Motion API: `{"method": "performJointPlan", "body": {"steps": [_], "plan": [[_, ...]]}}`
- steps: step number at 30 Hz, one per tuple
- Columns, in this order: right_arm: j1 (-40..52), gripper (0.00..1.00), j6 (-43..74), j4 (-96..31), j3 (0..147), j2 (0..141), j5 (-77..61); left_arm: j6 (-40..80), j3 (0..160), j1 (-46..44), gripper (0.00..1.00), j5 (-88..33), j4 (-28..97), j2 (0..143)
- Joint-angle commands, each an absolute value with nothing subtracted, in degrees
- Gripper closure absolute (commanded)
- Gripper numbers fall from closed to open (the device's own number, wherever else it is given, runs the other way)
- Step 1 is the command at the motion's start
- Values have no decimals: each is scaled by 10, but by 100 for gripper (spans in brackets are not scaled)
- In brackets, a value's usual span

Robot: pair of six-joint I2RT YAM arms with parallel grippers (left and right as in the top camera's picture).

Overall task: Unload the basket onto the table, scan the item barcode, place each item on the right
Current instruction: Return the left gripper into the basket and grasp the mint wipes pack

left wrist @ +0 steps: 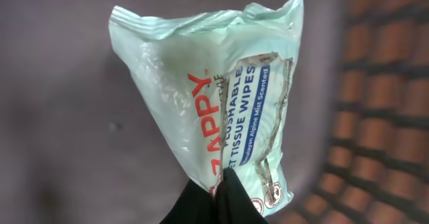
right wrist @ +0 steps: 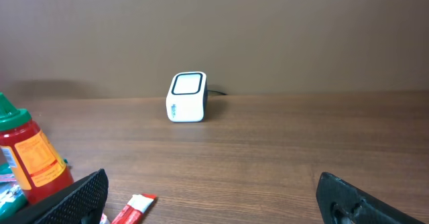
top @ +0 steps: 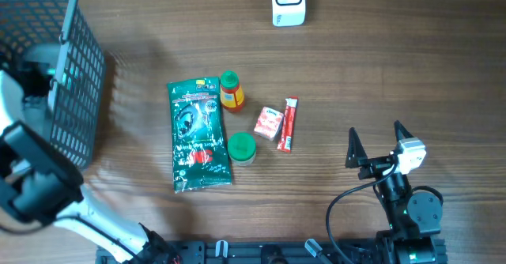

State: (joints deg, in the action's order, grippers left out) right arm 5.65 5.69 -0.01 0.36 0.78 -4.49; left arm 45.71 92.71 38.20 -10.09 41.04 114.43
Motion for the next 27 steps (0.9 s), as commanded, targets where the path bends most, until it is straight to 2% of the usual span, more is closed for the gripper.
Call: {"method": "performJointPlan", "body": {"steps": [1, 17, 27], "plan": [[58, 0, 48, 2, 3, 3, -50, 452, 930, 394, 96, -91, 419, 1026], [58, 0, 49, 2, 3, 3, -50, 451, 930, 390, 96, -100, 558, 769], [58, 0, 49, 2, 3, 3, -50, 423, 930, 306, 96, -100, 652, 656]]}}
